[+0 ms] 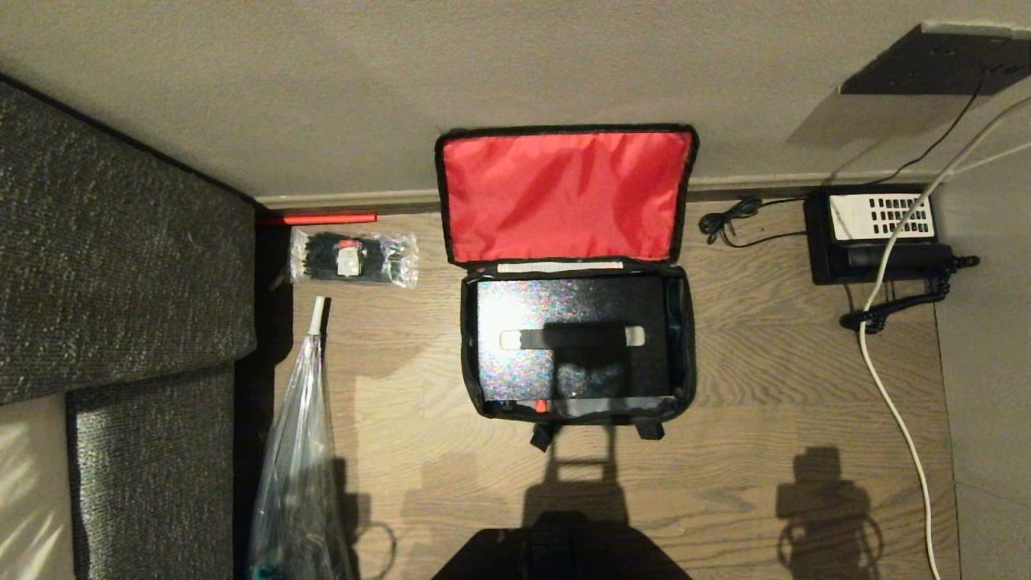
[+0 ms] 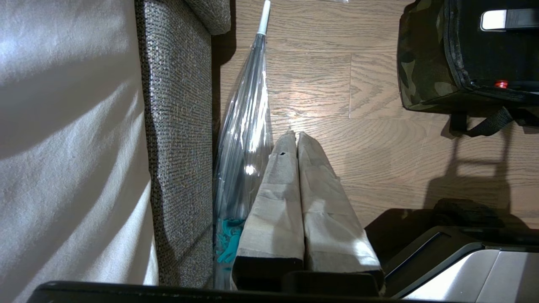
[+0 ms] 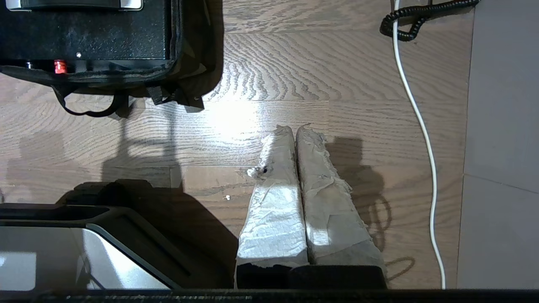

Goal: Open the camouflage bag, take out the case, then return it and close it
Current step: Grip the handle

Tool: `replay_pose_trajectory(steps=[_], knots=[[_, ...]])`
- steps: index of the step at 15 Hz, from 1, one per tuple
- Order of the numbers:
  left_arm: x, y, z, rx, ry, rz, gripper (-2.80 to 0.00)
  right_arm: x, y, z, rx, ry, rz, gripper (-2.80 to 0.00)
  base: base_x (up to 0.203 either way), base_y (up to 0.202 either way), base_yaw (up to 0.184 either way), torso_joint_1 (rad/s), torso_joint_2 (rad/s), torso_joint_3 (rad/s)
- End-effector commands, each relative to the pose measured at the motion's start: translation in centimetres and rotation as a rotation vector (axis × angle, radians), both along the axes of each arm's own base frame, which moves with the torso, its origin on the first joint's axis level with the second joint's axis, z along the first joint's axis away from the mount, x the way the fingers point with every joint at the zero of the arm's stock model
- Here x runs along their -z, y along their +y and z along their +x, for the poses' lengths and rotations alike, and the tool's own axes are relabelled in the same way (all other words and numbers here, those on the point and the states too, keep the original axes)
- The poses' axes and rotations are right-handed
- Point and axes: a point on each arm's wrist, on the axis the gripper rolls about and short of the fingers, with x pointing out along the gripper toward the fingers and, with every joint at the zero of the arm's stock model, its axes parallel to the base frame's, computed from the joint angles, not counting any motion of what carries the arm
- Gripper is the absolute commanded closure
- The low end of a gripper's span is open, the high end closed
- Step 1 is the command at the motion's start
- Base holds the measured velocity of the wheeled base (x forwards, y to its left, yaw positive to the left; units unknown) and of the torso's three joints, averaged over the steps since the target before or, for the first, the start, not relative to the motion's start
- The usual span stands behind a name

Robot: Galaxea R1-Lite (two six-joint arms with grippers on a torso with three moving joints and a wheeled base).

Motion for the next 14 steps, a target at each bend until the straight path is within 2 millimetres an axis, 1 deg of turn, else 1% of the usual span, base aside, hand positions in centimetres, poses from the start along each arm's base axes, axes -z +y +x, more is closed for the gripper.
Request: replay_pose_trajectory(steps=[1, 4, 6, 14], knots=[[0.09, 0.00, 0.02, -0.001, 0.003, -0.004, 0.00, 0.01, 0.00, 0.05, -0.001, 0.006, -0.001, 0.00, 0.000, 0.000, 0.000, 0.000, 0.00, 0.000], [0.06, 0.00, 0.02, -0.001, 0.000, -0.007, 0.00, 0.01, 0.00, 0.05, -0.002, 0.006, -0.001, 0.00, 0.000, 0.000, 0.000, 0.000, 0.00, 0.000], [0.06, 0.00, 0.02, -0.003, 0.000, -0.013, 0.00, -0.03, 0.00, 0.04, -0.002, 0.005, -0.001, 0.00, 0.000, 0.000, 0.000, 0.005, 0.00, 0.089], [0.06, 0.00, 0.02, -0.003, 0.000, -0.015, 0.00, 0.01, 0.00, 0.05, -0.002, 0.006, -0.001, 0.00, 0.000, 0.000, 0.000, 0.003, 0.00, 0.198]])
